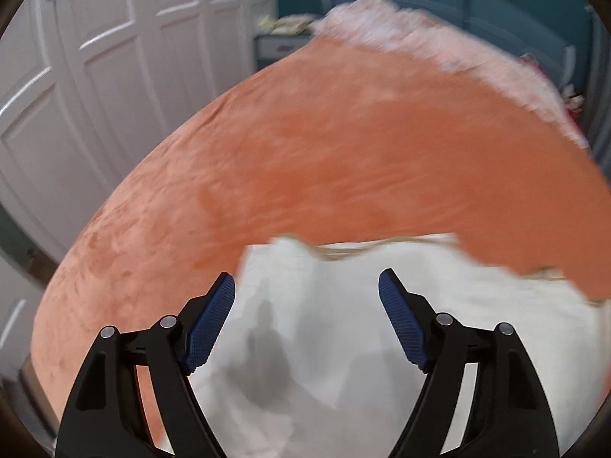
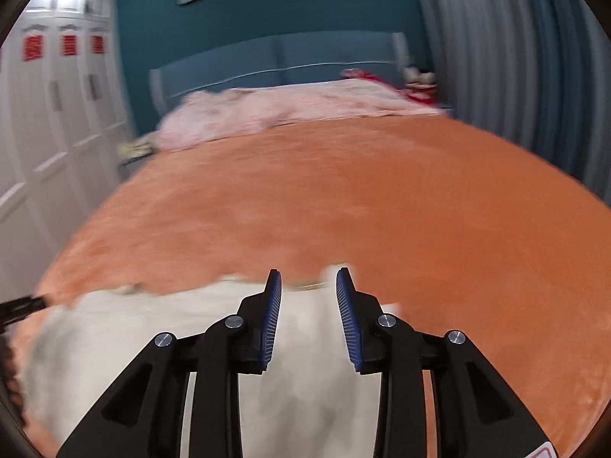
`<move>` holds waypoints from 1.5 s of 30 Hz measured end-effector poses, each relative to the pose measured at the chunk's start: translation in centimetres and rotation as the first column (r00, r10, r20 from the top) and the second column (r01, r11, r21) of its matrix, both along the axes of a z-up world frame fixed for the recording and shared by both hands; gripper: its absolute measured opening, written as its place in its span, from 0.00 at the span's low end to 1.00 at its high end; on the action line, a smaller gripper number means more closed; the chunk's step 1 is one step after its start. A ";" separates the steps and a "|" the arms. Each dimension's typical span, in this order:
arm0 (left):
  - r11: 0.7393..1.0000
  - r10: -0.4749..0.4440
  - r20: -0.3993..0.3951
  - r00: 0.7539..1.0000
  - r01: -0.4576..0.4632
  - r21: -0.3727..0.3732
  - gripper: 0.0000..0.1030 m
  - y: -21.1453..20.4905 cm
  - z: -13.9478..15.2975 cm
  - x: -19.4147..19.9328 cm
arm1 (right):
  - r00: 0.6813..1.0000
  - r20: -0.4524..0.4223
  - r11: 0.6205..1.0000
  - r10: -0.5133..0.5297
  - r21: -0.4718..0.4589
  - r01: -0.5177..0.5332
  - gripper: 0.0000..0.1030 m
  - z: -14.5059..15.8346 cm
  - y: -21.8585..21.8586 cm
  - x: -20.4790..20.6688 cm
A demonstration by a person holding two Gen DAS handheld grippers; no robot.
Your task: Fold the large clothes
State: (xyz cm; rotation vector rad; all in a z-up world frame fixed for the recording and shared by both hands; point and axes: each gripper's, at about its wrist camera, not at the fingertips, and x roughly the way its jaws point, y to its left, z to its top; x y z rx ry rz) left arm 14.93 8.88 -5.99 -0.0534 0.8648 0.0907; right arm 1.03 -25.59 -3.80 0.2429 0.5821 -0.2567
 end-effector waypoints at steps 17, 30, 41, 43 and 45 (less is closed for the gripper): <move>0.987 -0.143 -0.115 0.983 0.150 0.058 0.64 -10.7 -6.9 0.5 | 0.931 -0.214 0.955 0.297 0.063 -0.291 0.08 -7.9 10.1 6.0; 0.982 -0.127 -0.084 0.988 0.137 0.131 0.66 -11.9 -9.1 0.9 | 0.933 -0.221 0.958 0.284 0.032 -0.284 0.06 -10.3 10.4 6.7; 0.975 -0.127 -0.058 0.990 0.136 0.178 0.68 -12.6 -9.9 1.1 | 0.937 -0.196 0.957 0.287 0.030 -0.287 0.05 -10.9 10.3 6.5; 0.976 -0.129 -0.060 0.990 0.137 0.172 0.68 -12.6 -9.9 1.1 | 0.936 -0.198 0.956 0.292 0.043 -0.290 0.06 -10.9 10.3 6.6; 0.979 -0.140 -0.075 0.987 0.149 0.136 0.68 -12.1 -9.1 0.9 | 0.933 -0.207 0.955 0.295 0.041 -0.293 0.06 -9.8 10.4 6.3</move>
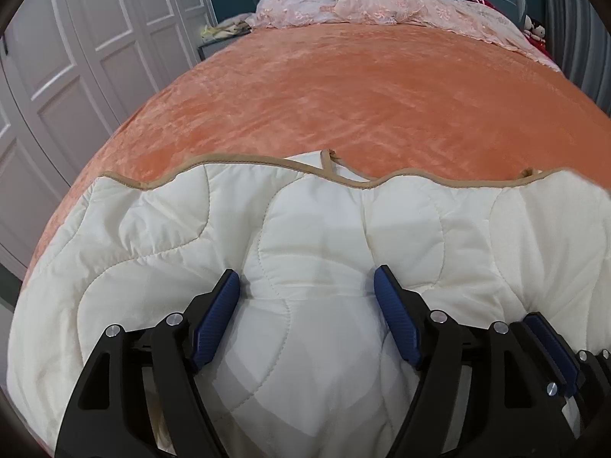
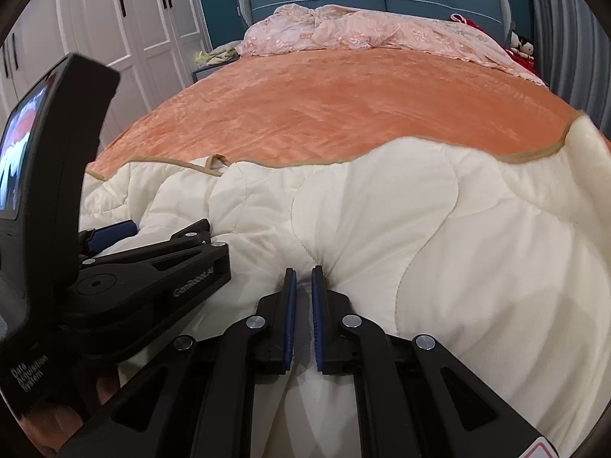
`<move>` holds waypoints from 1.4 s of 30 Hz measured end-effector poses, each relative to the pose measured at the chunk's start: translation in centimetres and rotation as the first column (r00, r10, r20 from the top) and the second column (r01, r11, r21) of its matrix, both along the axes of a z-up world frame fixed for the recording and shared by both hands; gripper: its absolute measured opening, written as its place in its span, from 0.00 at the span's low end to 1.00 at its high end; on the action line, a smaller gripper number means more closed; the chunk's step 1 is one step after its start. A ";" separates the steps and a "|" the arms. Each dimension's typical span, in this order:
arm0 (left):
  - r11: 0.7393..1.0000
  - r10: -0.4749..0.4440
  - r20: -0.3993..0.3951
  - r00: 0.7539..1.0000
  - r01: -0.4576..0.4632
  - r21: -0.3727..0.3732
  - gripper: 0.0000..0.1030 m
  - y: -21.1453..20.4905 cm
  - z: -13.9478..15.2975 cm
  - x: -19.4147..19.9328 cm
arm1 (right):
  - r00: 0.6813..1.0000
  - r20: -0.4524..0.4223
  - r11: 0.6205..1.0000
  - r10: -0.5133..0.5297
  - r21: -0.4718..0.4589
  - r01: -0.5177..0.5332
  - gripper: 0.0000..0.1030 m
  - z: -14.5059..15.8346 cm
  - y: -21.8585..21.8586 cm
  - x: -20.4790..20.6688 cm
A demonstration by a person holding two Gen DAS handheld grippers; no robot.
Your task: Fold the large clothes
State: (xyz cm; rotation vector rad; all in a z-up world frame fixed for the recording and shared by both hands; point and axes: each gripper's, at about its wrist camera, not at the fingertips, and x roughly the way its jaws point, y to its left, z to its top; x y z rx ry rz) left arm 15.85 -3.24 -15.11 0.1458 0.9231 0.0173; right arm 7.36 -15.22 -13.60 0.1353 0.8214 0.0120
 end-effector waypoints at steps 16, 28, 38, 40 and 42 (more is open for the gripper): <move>0.984 0.077 -0.071 0.994 -0.087 -0.154 0.70 11.2 2.9 -11.2 | 0.993 -0.070 0.995 0.097 0.021 -0.096 0.08 0.8 6.5 -9.6; 0.979 0.090 -0.058 0.994 -0.099 -0.179 0.72 12.1 3.5 -12.3 | 0.993 -0.057 0.992 0.103 -0.063 -0.107 0.08 0.8 7.2 -9.9; 0.760 0.389 -0.244 0.889 -0.459 -0.460 0.85 25.9 2.8 -13.7 | 0.985 -0.020 0.985 0.174 -0.005 -0.174 0.08 4.6 8.9 -15.1; 0.722 0.382 -0.288 0.878 -0.478 -0.500 0.85 26.6 1.5 -12.9 | 0.981 -0.024 0.981 0.192 -0.022 -0.193 0.08 4.4 9.6 -15.8; 0.704 0.388 -0.298 0.873 -0.489 -0.515 0.87 26.6 0.9 -12.6 | 0.978 -0.033 0.978 0.204 -0.033 -0.205 0.08 4.1 9.9 -16.2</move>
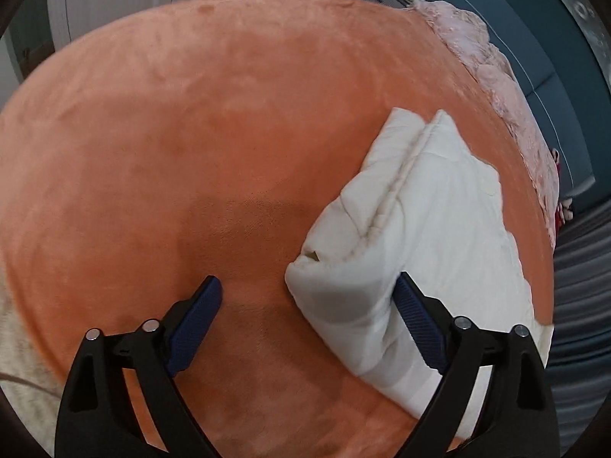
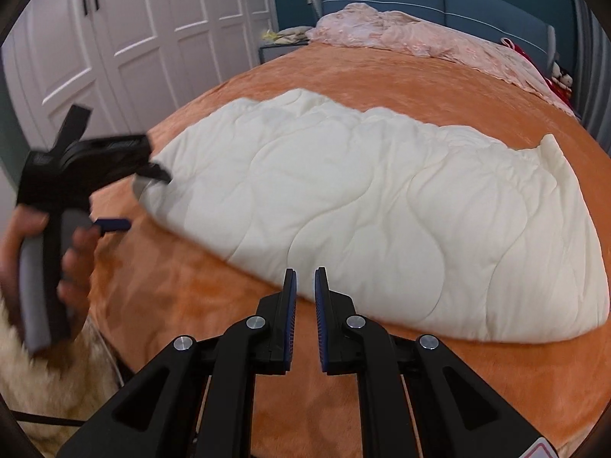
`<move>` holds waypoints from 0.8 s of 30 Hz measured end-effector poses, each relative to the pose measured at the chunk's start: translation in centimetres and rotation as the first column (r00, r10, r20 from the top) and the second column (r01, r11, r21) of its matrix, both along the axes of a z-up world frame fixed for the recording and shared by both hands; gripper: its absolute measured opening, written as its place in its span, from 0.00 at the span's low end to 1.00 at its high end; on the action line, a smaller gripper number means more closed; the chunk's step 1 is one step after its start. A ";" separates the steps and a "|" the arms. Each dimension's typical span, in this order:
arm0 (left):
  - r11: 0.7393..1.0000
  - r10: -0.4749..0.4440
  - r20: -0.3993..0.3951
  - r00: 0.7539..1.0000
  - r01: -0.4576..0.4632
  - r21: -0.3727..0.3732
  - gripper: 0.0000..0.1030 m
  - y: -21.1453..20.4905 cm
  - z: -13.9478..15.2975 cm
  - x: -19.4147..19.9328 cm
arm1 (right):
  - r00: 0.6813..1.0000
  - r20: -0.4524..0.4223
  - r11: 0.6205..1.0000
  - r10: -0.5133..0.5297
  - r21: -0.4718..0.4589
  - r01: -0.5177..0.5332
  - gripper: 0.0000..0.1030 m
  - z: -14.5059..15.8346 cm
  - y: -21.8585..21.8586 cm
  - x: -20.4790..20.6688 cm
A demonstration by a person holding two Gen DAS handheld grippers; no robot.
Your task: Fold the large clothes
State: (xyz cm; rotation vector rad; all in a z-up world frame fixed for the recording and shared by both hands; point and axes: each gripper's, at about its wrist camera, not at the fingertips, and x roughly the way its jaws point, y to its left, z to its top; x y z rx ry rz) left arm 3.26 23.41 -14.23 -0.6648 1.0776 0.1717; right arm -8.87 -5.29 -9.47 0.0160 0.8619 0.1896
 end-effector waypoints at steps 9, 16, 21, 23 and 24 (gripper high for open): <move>0.994 -0.107 0.072 0.992 0.107 0.008 0.27 -3.0 4.2 0.5 | 1.000 0.007 1.000 -0.027 -0.009 0.027 0.12 0.2 -1.5 -1.7; 0.923 -0.379 0.296 0.877 0.338 0.183 0.18 -12.3 16.5 -1.3 | 0.998 0.045 0.998 -0.053 -0.016 0.053 0.13 1.4 -4.5 -4.4; 0.766 -0.643 0.341 0.686 0.562 0.313 0.16 -25.4 20.5 -3.8 | 0.994 0.059 0.994 -0.095 -0.043 0.098 0.22 1.8 -7.6 -6.4; 0.686 -0.728 0.308 0.613 0.636 0.353 0.16 -30.9 19.6 -4.8 | 0.990 0.059 0.991 -0.130 -0.034 0.132 0.22 1.8 -9.3 -7.1; 0.659 -0.752 0.287 0.594 0.660 0.361 0.16 -32.7 18.8 -5.0 | 0.987 0.057 0.988 -0.150 -0.031 0.152 0.23 1.8 -10.1 -7.3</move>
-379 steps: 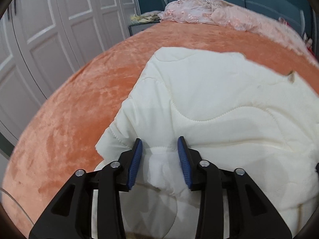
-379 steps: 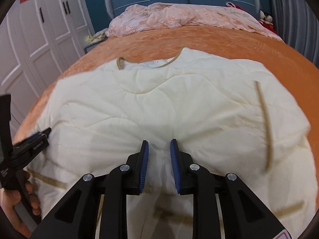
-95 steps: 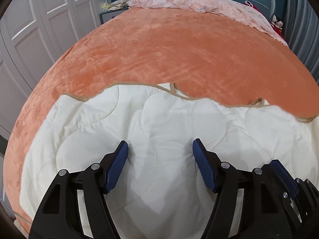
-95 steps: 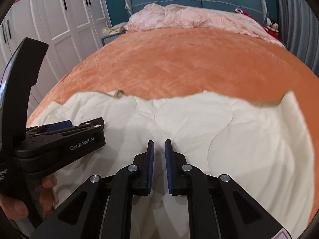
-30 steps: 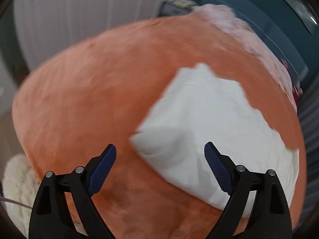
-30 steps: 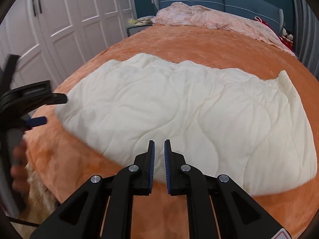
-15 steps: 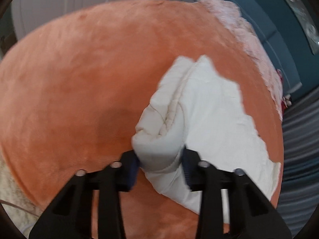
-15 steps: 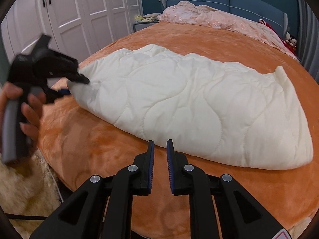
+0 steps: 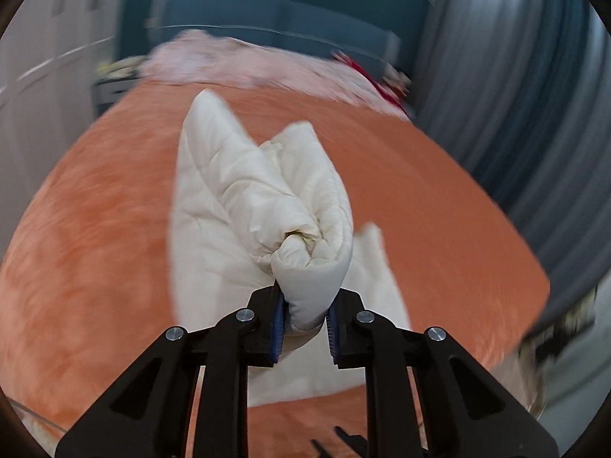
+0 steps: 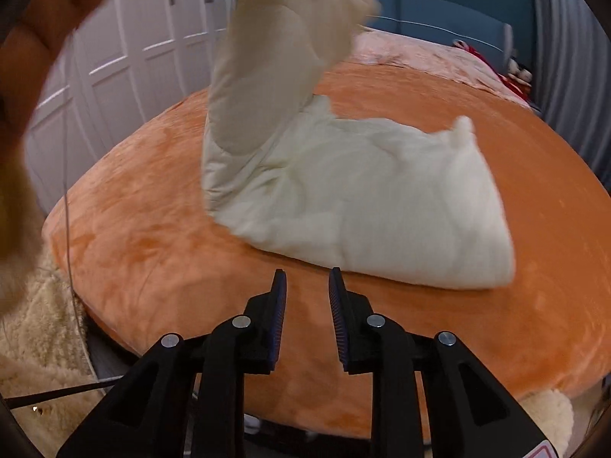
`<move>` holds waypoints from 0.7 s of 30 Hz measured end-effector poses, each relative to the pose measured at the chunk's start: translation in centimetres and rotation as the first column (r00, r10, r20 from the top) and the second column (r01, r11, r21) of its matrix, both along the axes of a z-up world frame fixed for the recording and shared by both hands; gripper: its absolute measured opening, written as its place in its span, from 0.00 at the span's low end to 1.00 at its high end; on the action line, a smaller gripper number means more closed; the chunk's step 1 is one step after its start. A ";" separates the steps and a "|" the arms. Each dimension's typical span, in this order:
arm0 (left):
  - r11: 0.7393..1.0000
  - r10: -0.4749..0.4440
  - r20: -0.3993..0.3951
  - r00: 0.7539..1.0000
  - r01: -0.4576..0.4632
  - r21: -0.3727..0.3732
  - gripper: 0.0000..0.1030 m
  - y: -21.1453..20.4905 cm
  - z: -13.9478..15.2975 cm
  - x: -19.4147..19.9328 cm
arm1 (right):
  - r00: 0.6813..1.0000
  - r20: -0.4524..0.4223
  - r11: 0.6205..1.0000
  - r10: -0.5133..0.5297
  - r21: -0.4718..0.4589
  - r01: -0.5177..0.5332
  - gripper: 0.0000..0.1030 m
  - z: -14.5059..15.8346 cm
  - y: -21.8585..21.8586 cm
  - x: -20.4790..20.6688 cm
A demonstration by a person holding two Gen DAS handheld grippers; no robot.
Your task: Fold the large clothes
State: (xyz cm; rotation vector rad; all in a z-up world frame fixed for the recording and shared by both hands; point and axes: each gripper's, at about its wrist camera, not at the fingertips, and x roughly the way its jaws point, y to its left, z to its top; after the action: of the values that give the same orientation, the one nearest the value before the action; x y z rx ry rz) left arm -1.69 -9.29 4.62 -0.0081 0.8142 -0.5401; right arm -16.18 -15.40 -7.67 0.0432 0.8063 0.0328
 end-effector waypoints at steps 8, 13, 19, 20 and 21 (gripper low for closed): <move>0.994 -0.059 -0.157 0.986 0.072 0.077 0.27 -5.6 -4.9 -0.2 | 0.970 -0.040 0.959 -0.238 0.146 0.241 0.37 -0.4 -8.2 -1.0; 0.993 0.103 -0.032 0.994 -0.104 -0.060 0.69 0.7 0.3 0.6 | 0.969 0.038 0.963 -0.244 0.132 0.237 0.41 2.2 -9.8 0.7; 0.945 0.317 -0.105 0.943 -0.306 0.113 0.64 6.0 -3.7 4.3 | 0.965 0.202 0.980 -0.167 0.137 0.141 0.67 7.8 -8.3 5.3; 0.935 0.340 -0.132 0.931 -0.321 0.149 0.61 6.3 -5.2 4.6 | 0.969 0.196 0.984 -0.150 0.125 0.127 0.67 8.2 -8.0 6.5; 0.931 0.347 -0.157 0.925 -0.320 0.174 0.61 6.4 -6.4 4.7 | 0.973 0.183 0.986 -0.139 0.113 0.119 0.67 8.3 -7.7 7.4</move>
State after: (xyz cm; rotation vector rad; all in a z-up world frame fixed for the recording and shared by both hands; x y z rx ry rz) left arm 3.02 -2.90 -1.74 -0.0636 1.0091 -0.1559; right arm -8.82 -23.12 0.67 0.1864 0.6088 -0.0448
